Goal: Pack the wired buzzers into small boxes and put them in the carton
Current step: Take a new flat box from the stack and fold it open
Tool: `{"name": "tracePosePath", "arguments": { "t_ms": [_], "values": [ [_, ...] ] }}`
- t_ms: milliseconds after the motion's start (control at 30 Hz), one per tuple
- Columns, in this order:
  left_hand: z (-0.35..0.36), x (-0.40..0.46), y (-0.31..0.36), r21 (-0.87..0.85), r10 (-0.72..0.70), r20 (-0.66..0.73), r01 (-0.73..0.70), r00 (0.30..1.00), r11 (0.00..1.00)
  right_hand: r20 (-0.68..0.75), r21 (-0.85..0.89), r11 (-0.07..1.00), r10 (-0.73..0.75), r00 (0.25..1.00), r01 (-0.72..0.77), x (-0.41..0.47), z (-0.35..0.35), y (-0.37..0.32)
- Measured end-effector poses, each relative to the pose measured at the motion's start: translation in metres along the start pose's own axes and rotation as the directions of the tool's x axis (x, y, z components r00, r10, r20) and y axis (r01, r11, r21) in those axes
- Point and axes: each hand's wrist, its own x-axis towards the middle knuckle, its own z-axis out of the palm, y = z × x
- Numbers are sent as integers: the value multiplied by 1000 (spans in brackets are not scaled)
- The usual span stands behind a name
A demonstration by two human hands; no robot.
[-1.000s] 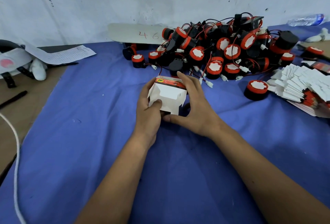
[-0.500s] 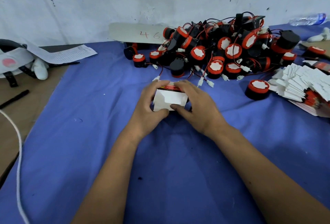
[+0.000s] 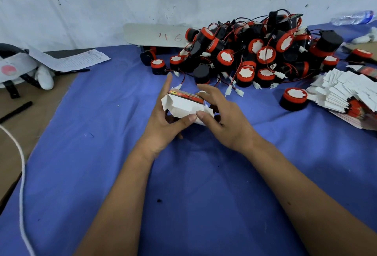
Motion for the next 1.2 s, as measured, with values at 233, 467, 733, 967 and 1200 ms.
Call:
{"name": "tracePosePath", "arguments": {
  "t_ms": [233,467,733,967,1200],
  "values": [
    [-1,0,-4,-54,-47,5,47,999,997,7,33,999,21,1000,-21,0,0,1],
    [12,4,-12,61,-51,-85,56,995,997,-51,-36,999,28,998,-30,1,-1,2],
    [13,4,-9,-56,-52,-170,43,984,998,-17,54,996,69,997,-68,1,1,-1],
    [14,5,-3,-76,-51,-233,34,971,997,124,345,924,131,984,-166,-4,-3,-11],
    [19,1,-4,-71,-84,-229,69,970,995,14,280,954,109,994,-109,-1,0,-7]
  ]
}}
